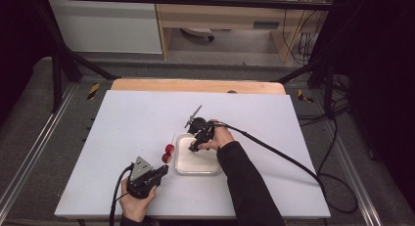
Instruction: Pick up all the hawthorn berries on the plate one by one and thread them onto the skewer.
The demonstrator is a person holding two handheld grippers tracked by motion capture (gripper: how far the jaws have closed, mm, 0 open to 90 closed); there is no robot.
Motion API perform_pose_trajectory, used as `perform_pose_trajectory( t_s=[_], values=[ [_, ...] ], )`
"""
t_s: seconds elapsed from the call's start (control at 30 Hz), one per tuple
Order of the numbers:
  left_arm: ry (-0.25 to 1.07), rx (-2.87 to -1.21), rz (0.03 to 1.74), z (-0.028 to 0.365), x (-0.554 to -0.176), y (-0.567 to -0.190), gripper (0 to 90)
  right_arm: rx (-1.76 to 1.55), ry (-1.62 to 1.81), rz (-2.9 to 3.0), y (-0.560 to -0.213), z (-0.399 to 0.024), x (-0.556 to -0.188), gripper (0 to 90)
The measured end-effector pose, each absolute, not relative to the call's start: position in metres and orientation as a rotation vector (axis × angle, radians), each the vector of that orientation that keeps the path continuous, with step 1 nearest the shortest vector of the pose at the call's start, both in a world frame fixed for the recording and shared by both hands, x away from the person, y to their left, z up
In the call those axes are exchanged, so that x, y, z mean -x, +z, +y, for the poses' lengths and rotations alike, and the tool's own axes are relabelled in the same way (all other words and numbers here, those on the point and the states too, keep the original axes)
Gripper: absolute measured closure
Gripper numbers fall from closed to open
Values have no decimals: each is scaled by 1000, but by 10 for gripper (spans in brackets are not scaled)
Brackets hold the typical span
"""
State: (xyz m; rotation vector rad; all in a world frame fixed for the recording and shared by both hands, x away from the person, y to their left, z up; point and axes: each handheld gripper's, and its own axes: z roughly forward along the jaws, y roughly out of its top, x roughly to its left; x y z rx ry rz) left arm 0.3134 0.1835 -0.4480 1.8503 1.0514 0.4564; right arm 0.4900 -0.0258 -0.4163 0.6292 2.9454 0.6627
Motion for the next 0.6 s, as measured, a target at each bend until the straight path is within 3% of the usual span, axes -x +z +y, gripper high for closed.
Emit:
perform_pose_trajectory(
  t_s=[0.6],
  values=[
    [459, -1851, 1053, 184, -314, -448, 883, -558, 609, 2967, -419, -26, -491, 596]
  ],
)
